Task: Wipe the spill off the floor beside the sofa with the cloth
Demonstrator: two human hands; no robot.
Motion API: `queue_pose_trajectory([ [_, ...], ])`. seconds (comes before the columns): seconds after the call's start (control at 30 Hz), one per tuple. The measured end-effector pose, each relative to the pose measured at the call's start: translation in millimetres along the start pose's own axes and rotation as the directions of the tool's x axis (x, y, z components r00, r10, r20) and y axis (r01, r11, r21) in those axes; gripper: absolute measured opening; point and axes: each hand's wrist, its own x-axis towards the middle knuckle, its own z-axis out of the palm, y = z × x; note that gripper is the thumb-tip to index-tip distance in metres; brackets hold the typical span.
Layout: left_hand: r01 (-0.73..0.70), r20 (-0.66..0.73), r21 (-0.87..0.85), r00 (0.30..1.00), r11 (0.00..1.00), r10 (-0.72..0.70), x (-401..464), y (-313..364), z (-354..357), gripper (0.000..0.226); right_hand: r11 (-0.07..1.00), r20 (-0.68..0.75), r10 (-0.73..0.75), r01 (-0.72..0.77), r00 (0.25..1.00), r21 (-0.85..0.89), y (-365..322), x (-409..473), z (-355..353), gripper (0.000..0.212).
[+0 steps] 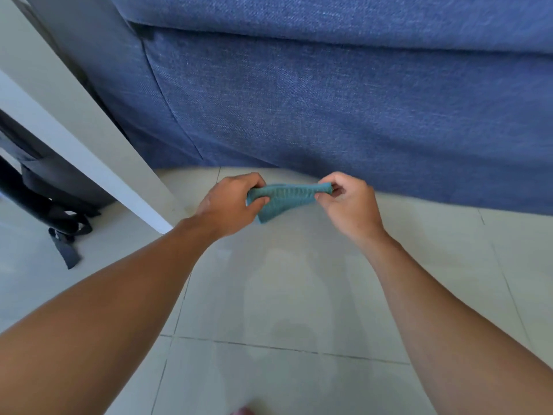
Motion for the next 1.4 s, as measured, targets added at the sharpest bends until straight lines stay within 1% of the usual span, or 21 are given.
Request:
queue_pose_trajectory([
  [0.1, -0.067, 0.149, 0.034, 0.987, 0.997, 0.061, -19, 3, 7, 0.012, 0.997, 0.079, -0.009, 0.015, 0.997, -0.076, 25, -28, -3, 0.015],
  [0.17, -0.151, 0.300, 0.104, 0.947, 0.983, 0.113, -33, 4, 14, 0.017, 0.992, 0.150, -0.028, 0.046, 0.988, -0.120, 41, -51, -2, 0.012],
  [0.23, -0.218, 0.436, 0.165, 0.891, 0.962, 0.127, -45, 4, 19, 0.021, 0.993, 0.208, -0.035, 0.058, 0.978, -0.102, 53, -69, 0, 0.009],
  [0.33, -0.214, 0.528, 0.160, 0.843, 0.964, 0.100, -53, -4, 19, 0.017, 0.997, 0.201, -0.016, 0.031, 0.979, -0.074, 60, -79, 6, 0.026],
  [0.37, -0.191, 0.536, 0.154, 0.840, 0.970, 0.080, -53, -8, 18, 0.018, 0.993, 0.176, -0.018, 0.038, 0.984, -0.108, 58, -78, 10, 0.030],
  [0.4, -0.161, 0.528, 0.155, 0.848, 0.975, 0.056, -53, -13, 18, 0.023, 0.985, 0.146, -0.029, 0.053, 0.989, -0.161, 55, -76, 14, 0.030],
  [0.47, -0.093, 0.463, 0.173, 0.887, 0.980, 0.002, -51, -21, 18, 0.033, 0.964, 0.111, -0.046, 0.073, 0.993, -0.257, 47, -69, 26, 0.018],
  [0.5, -0.071, 0.419, 0.193, 0.908, 0.979, -0.017, -51, -25, 19, 0.036, 0.951, 0.140, -0.029, 0.070, 0.990, -0.302, 42, -64, 33, 0.022],
  [0.53, -0.060, 0.384, 0.223, 0.923, 0.973, -0.032, -50, -28, 20, 0.040, 0.932, 0.199, -0.008, 0.080, 0.980, -0.355, 38, -60, 41, 0.036],
  [0.6, -0.055, 0.355, 0.314, 0.933, 0.948, -0.064, -51, -35, 22, 0.049, 0.859, 0.337, 0.008, 0.166, 0.942, -0.484, 33, -55, 57, 0.059],
  [0.67, -0.062, 0.357, 0.393, 0.930, 0.918, -0.090, -55, -40, 24, 0.055, 0.767, 0.449, 0.018, 0.276, 0.893, -0.580, 31, -55, 74, 0.069],
  [0.73, -0.072, 0.366, 0.417, 0.926, 0.906, -0.095, -60, -44, 26, 0.058, 0.735, 0.476, 0.040, 0.296, 0.879, -0.609, 31, -64, 87, 0.071],
  [0.83, -0.068, 0.371, 0.413, 0.923, 0.908, -0.099, -62, -48, 29, 0.059, 0.744, 0.425, 0.029, 0.265, 0.905, -0.614, 34, -93, 92, 0.071],
  [0.97, -0.084, 0.391, 0.392, 0.916, 0.916, -0.083, -51, -41, 40, 0.061, 0.725, 0.347, 0.076, 0.188, 0.935, -0.663, 57, -130, 63, 0.071],
  [1.03, -0.110, 0.407, 0.378, 0.911, 0.919, -0.058, -44, -33, 48, 0.062, 0.710, 0.284, 0.131, 0.110, 0.950, -0.695, 74, -133, 36, 0.071],
  [1.13, -0.179, 0.418, 0.347, 0.908, 0.921, 0.019, -32, -18, 62, 0.062, 0.632, 0.129, 0.239, -0.053, 0.962, -0.773, 101, -129, -9, 0.074],
  [1.2, -0.229, 0.436, 0.341, 0.898, 0.912, 0.062, -24, -7, 70, 0.062, 0.593, -0.034, 0.313, -0.223, 0.949, -0.774, 120, -136, -40, 0.076],
  [1.27, -0.247, 0.449, 0.349, 0.891, 0.904, 0.070, -20, 0, 77, 0.062, 0.552, -0.185, 0.390, -0.389, 0.902, -0.737, 135, -150, -67, 0.076],
  [1.33, -0.249, 0.449, 0.353, 0.891, 0.902, 0.070, -18, 2, 81, 0.062, 0.518, -0.256, 0.443, -0.479, 0.859, -0.709, 143, -162, -81, 0.076],
  [1.4, -0.251, 0.439, 0.348, 0.895, 0.903, 0.079, -16, 2, 82, 0.062, 0.502, -0.279, 0.458, -0.505, 0.844, -0.702, 145, -164, -84, 0.076],
])
